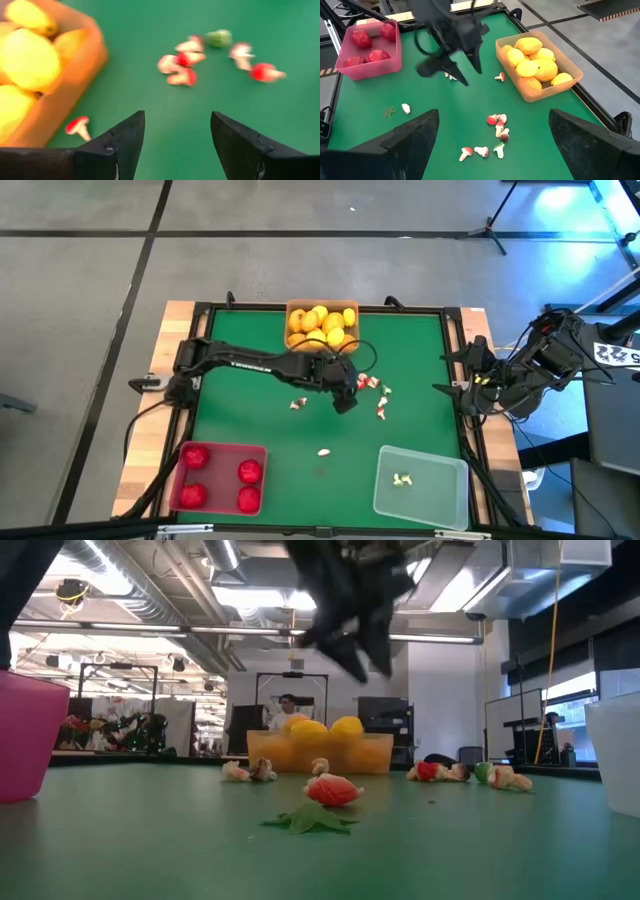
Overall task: Sort produce into baskets
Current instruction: Put the red mushroom into the transparent bin
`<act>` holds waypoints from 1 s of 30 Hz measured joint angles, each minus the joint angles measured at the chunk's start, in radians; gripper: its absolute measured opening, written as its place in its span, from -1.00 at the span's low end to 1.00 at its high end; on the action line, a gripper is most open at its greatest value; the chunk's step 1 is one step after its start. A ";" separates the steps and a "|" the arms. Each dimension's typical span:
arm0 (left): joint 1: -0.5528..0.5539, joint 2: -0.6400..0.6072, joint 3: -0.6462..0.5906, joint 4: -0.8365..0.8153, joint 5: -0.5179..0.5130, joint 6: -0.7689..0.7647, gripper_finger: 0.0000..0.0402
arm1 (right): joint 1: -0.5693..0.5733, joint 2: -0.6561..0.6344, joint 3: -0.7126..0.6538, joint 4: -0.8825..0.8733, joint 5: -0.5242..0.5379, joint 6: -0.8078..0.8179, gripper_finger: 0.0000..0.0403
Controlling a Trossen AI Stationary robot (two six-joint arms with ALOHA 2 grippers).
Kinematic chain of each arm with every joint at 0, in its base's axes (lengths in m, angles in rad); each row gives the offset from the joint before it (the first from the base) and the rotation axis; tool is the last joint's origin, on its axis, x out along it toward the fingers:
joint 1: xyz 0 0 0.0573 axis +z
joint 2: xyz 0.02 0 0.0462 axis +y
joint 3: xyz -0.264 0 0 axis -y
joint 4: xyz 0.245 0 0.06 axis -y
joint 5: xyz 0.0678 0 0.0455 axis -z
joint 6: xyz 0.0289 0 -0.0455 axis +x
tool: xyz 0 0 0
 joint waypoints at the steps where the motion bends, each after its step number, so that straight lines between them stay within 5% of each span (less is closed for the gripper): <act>1: 0.005 0.000 -0.041 0.048 -0.027 -0.002 0.10 | 0.000 0.000 0.000 0.000 0.001 0.000 0.86; 9: 0.049 0.001 -0.320 0.475 -0.147 -0.013 0.10 | 0.000 0.000 0.000 0.000 0.009 0.000 0.86; 21: -0.002 0.001 -0.540 0.728 -0.425 -0.145 0.10 | 0.000 0.000 0.000 -0.008 0.009 0.000 0.86; 30: -0.031 -0.001 -0.640 0.821 -0.522 -0.261 0.10 | 0.000 0.000 0.000 -0.008 0.011 -0.007 0.86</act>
